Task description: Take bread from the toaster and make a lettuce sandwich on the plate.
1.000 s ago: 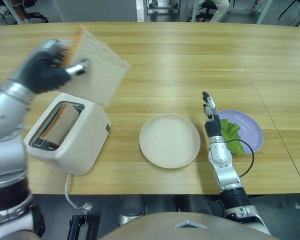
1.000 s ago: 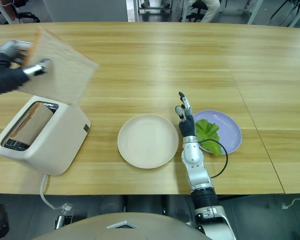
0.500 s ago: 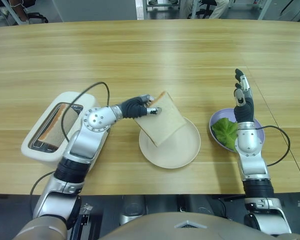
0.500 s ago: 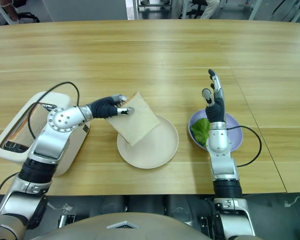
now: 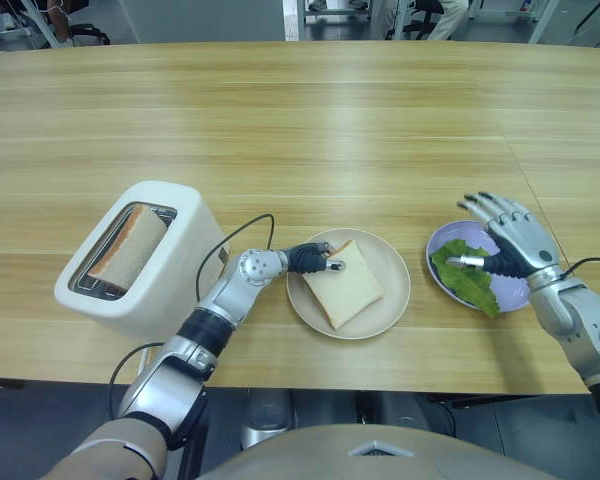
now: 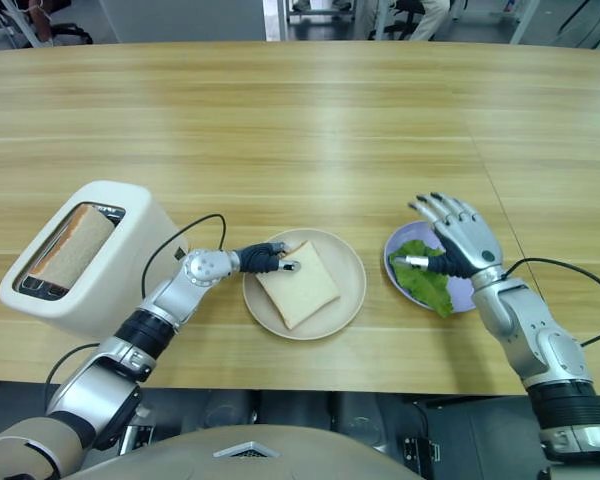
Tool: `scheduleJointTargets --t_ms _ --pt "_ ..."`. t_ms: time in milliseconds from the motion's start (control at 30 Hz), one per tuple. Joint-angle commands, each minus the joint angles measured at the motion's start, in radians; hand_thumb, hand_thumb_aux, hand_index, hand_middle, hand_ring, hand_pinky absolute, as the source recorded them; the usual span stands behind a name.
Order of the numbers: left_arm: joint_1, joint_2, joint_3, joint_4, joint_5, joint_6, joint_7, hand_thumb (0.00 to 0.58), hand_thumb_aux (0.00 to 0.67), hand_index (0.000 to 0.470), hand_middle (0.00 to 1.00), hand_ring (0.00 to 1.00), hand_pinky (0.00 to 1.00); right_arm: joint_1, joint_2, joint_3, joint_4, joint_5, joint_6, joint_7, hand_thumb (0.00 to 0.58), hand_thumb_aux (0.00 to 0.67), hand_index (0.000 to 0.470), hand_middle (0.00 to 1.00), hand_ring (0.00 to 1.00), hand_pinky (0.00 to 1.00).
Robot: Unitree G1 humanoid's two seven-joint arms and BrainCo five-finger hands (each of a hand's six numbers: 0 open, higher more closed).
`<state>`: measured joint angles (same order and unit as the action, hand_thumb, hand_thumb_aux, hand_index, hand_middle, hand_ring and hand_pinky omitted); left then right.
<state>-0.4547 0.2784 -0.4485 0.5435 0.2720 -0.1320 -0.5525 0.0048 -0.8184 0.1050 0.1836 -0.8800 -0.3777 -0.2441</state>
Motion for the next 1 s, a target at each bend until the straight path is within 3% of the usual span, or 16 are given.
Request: scheduleJointTargets --t_ms 33,67,100,133,333,1000 --pt "-0.009 -0.02 -0.025 0.126 0.055 -0.064 0.056 0.565 0.562 0.386 0.0 0.0 0.0 -0.018 -0.037 0.054 0.062 -0.068 -0.024 -0.038 0.0 0.0 0.0 0.0 0.0 0.0" --pt "-0.011 -0.026 -0.026 0.144 0.06 -0.077 0.062 0.514 0.444 0.305 0.0 0.0 0.0 -0.021 -0.044 0.059 0.07 -0.074 -0.027 -0.042 0.0 0.0 0.0 0.0 0.0 0.0" --pt "-0.012 -0.029 -0.029 0.157 0.067 -0.088 0.067 0.363 0.26 0.179 0.0 0.0 0.0 -0.022 -0.053 0.062 0.073 -0.079 -0.026 -0.046 0.0 0.0 0.0 0.0 0.0 0.0" --pt "-0.01 -0.03 -0.034 0.162 0.077 -0.096 0.071 0.0 0.0 0.0 0.0 0.0 0.0 -0.026 -0.061 0.066 0.081 -0.086 -0.025 -0.053 0.0 0.0 0.0 0.0 0.0 0.0" --pt "0.022 -0.021 -0.04 0.102 0.119 -0.1 0.09 0.0 0.0 0.0 0.0 0.0 0.0 -0.067 -0.082 0.109 0.146 -0.137 -0.016 -0.084 0.0 0.0 0.0 0.0 0.0 0.0" --pt "0.24 0.072 0.119 -0.58 0.069 0.108 0.09 0.0 0.0 0.0 0.0 0.0 0.0 -0.285 -0.014 0.319 0.577 -0.2 0.031 -0.234 0.0 0.0 0.0 0.0 0.0 0.0"
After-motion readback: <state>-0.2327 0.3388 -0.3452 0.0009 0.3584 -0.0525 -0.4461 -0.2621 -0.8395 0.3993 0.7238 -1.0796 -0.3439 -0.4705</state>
